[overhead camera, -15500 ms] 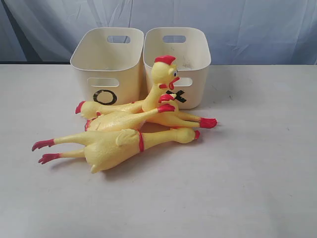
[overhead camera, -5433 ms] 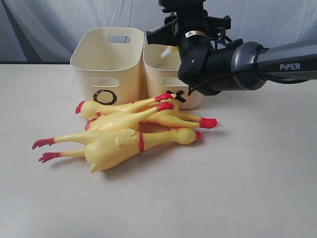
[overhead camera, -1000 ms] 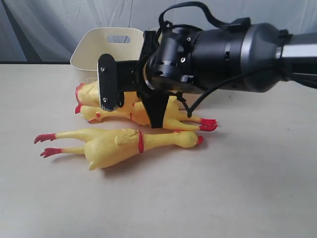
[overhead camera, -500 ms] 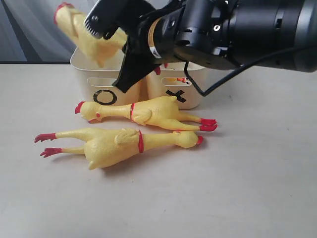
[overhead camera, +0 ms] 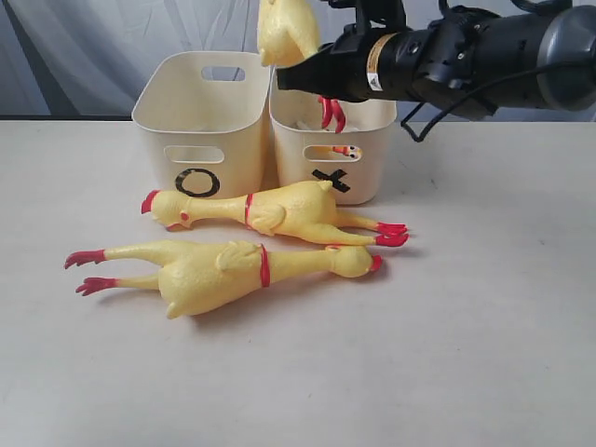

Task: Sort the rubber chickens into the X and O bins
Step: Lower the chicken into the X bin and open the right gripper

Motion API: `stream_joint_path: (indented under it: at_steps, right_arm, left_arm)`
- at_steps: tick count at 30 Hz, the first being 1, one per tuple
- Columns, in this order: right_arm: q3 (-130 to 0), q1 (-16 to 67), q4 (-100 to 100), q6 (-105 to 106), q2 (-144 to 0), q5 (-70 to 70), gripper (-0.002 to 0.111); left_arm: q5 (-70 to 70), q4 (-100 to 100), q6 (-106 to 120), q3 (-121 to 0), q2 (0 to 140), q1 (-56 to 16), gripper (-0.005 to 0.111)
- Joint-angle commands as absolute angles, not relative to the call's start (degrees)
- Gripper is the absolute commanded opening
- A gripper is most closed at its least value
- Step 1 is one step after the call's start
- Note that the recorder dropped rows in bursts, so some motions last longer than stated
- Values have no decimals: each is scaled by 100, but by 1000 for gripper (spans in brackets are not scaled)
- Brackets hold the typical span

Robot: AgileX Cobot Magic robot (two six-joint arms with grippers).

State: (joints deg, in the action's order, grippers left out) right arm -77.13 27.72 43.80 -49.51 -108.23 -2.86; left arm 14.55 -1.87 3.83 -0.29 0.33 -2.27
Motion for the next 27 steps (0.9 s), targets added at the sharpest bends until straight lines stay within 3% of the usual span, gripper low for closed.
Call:
stream_joint_path:
  at_steps: [1, 9, 19, 20, 24, 27]
  right_arm:
    - [-7919, 2511, 4163, -4961, -11072, -653, -1]
    - [-8401, 2396, 4187, -4481, -11341, -838, -1]
    - [-8664, 2396, 4187, -3751, -11549, 48, 0]
    - [-8664, 2396, 4187, -3751, -11549, 60, 2]
    - [-8664, 2396, 4176, -3751, -11549, 93, 46]
    - [-8664, 2396, 4167, -3751, -11549, 93, 58]
  left_arm:
    - [1377, -152, 364, 0, 0, -222, 0]
    - [1377, -152, 364, 0, 0, -222, 0]
    - [1377, -152, 364, 0, 0, -222, 0]
    - [1377, -152, 364, 0, 0, -222, 0]
    - [1377, -152, 364, 0, 0, -222, 0]
    - [1377, -152, 364, 0, 0, -222, 0]
